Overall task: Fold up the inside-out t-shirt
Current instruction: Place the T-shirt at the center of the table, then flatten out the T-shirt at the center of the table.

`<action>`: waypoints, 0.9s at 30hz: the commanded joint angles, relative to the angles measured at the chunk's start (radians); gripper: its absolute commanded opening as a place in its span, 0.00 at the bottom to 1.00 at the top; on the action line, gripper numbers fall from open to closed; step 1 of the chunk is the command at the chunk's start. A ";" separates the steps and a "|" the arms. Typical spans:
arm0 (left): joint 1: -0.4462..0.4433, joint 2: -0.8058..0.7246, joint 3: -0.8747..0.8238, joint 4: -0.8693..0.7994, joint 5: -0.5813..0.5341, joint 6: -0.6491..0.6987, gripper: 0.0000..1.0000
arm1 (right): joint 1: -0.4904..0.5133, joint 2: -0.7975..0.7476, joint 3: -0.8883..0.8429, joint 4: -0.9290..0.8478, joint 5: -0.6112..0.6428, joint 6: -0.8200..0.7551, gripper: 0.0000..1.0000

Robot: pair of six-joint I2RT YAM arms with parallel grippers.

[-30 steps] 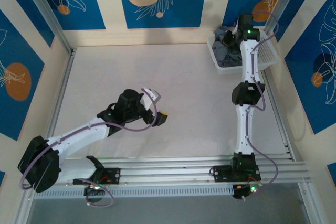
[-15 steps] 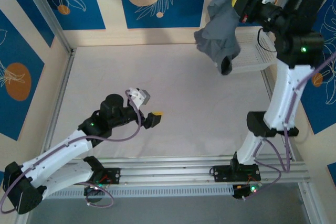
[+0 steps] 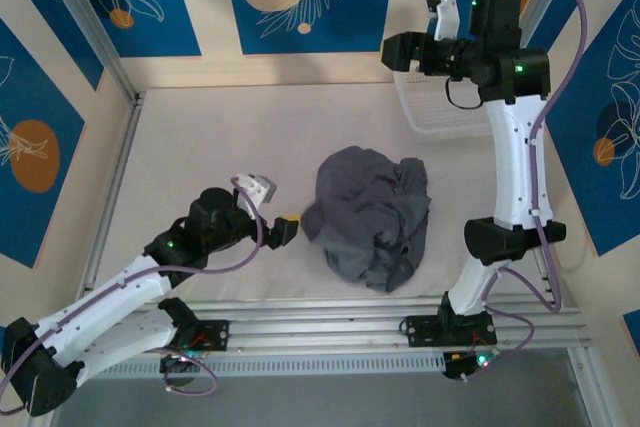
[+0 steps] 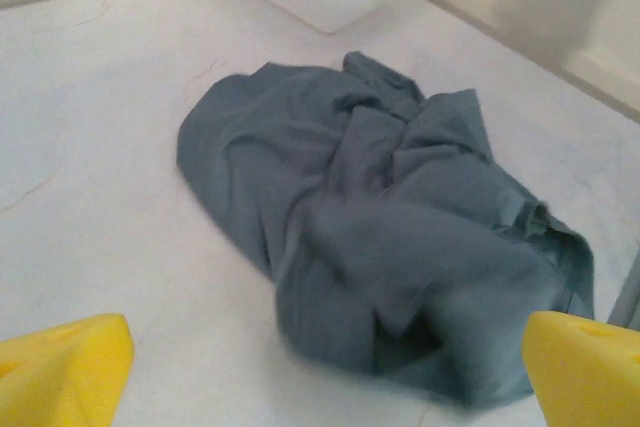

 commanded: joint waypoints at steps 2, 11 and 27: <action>-0.007 0.065 0.022 -0.055 -0.030 -0.038 0.99 | -0.041 -0.276 -0.128 -0.069 0.203 -0.048 0.89; -0.128 0.429 0.084 0.083 0.195 -0.163 0.92 | -0.162 -0.811 -1.325 0.380 0.050 0.434 0.84; -0.224 0.587 0.183 0.164 -0.065 -0.215 0.00 | -0.169 -1.031 -1.969 0.494 0.050 0.661 0.72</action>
